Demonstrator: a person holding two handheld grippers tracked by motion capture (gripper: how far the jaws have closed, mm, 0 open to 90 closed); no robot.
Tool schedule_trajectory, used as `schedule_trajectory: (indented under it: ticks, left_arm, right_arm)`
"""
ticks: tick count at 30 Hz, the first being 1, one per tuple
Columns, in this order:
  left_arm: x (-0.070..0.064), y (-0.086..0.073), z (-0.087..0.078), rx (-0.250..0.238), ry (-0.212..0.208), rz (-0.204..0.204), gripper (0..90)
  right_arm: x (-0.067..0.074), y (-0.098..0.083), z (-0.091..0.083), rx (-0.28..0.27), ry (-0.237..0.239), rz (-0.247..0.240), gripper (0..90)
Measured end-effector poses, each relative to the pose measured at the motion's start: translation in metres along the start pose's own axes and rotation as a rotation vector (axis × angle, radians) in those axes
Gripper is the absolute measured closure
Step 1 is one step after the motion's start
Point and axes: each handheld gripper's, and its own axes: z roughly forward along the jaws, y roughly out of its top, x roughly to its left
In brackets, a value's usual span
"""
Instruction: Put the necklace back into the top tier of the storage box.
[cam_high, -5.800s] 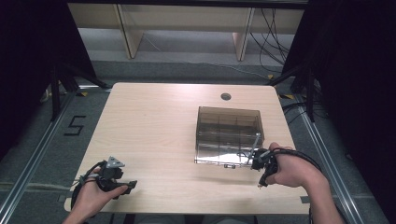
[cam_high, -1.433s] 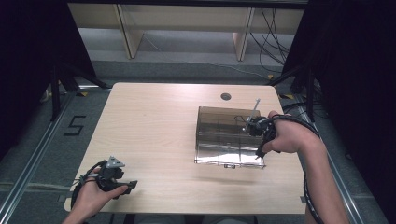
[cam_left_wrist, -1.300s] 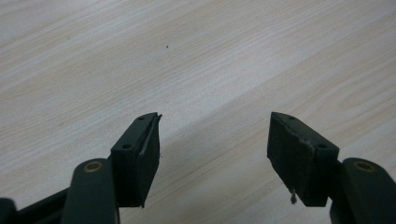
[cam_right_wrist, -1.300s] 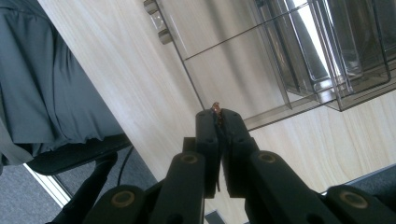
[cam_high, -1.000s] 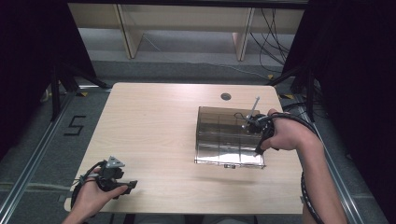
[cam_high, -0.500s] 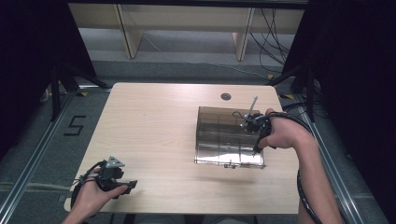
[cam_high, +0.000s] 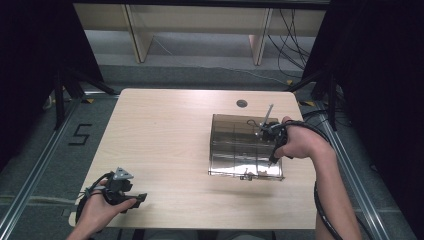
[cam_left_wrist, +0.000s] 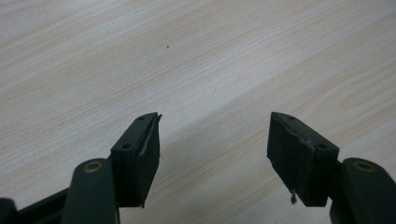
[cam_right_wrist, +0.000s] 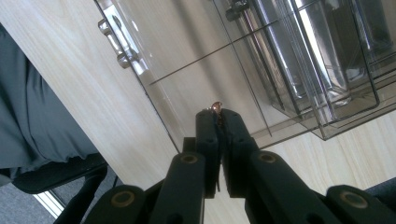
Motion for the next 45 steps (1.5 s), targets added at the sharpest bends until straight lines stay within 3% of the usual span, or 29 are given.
schedule_trajectory:
  ticks: [2,11,12,16,19,21,23,31,36,44,45]
  left_arm:
    - [0.001,0.000,-0.001,0.007,0.002,0.005,34.3]
    - [0.001,0.000,-0.001,0.006,0.001,0.005,34.3]
    - [0.001,0.000,0.000,0.004,0.003,0.004,34.3]
    - [0.001,0.000,0.000,0.005,0.001,0.005,34.3]
    - [0.001,0.000,0.000,0.007,-0.001,0.007,34.3]
    - [0.001,0.000,0.000,0.007,-0.001,0.006,34.3]
    - [0.001,0.000,0.000,0.008,-0.001,0.007,34.3]
    - [0.001,0.000,0.000,0.009,-0.001,0.006,34.3]
    - [0.001,0.000,0.000,0.004,0.002,0.004,34.3]
    - [0.001,0.000,-0.001,0.003,0.001,0.004,34.3]
    - [0.001,0.000,-0.001,0.003,0.001,0.003,34.3]
  right_arm:
    - [0.000,0.001,0.001,0.011,-0.021,0.013,87.0]
    - [-0.004,0.003,0.008,0.006,0.000,0.013,87.0]
    - [-0.003,0.003,0.009,0.012,-0.007,0.035,87.0]
    - [-0.006,0.004,0.011,0.008,-0.015,0.006,87.0]
    - [-0.005,0.004,0.012,0.006,0.006,0.016,87.0]
    - [-0.005,0.005,0.013,0.006,-0.005,0.023,87.0]
    - [-0.007,0.005,0.015,0.015,-0.017,0.001,87.0]
    - [-0.007,0.006,0.019,0.012,0.014,0.013,86.9]
    - [-0.007,0.006,0.021,0.027,-0.005,0.016,87.0]
    - [-0.009,0.007,0.027,0.031,0.008,0.002,86.9]
    - [-0.008,0.007,0.027,0.037,0.006,0.017,87.0]
